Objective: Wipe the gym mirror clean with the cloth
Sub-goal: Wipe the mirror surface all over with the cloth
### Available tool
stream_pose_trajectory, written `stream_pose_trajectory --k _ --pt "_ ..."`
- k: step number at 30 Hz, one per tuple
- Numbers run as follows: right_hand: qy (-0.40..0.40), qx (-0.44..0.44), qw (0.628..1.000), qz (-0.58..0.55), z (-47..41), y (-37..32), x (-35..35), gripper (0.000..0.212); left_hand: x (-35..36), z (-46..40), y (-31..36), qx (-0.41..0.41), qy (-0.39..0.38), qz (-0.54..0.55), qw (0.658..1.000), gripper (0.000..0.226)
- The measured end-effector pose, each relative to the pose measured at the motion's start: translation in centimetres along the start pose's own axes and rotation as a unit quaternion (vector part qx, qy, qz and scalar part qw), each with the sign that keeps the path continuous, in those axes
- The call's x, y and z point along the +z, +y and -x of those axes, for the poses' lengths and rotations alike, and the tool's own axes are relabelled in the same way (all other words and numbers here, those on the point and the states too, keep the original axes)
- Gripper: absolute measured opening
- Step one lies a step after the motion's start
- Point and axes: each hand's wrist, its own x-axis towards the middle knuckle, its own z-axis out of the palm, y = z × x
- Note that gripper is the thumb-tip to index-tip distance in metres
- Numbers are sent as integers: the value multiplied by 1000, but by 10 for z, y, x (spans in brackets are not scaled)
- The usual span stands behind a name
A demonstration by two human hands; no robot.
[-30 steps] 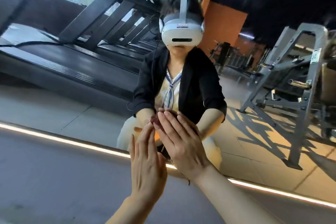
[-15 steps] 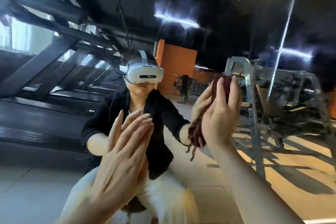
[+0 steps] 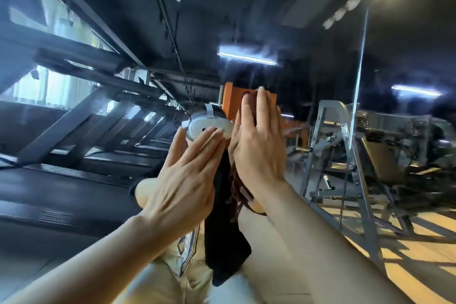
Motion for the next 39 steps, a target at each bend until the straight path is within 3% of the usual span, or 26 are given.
stream_pose_trajectory --k 2,8,12,16,20,24,27,30,32,34,36,39 --pt "3 2 1000 -6 -17 1 3 46 0 -13 -2 -8 3 -10 1000 66" --pt "-7 -87 996 -24 63 18 -3 43 0 -15 -1 38 23 -16 999 67" --pt "48 -56 996 -43 -30 18 4 49 0 -36 9 41 17 -12 999 63" --pt "50 -26 998 -18 -87 46 1 49 7 -61 27 10 9 -4 1000 61" --pt "43 -33 998 -18 7 86 -13 49 22 -46 54 26 18 2 1000 67" --pt "-26 -82 996 -2 107 116 -33 60 42 -22 77 61 -5 19 998 70" --pt "-28 -83 996 -4 65 119 -28 53 49 -19 85 45 -16 0 999 70" --pt "9 1 1000 -21 7 110 -24 45 48 -21 89 32 -10 -9 999 65" --pt "20 14 999 -22 19 106 -23 45 47 -22 89 35 -6 -14 999 63" --pt "-5 -29 999 -11 71 104 -26 49 45 -22 88 40 -6 -19 999 63" --pt "-46 -92 995 9 118 107 -36 68 43 -21 87 42 -6 -29 999 63" --pt "-48 -138 989 19 102 116 -36 69 40 -22 87 48 -14 -35 998 63"
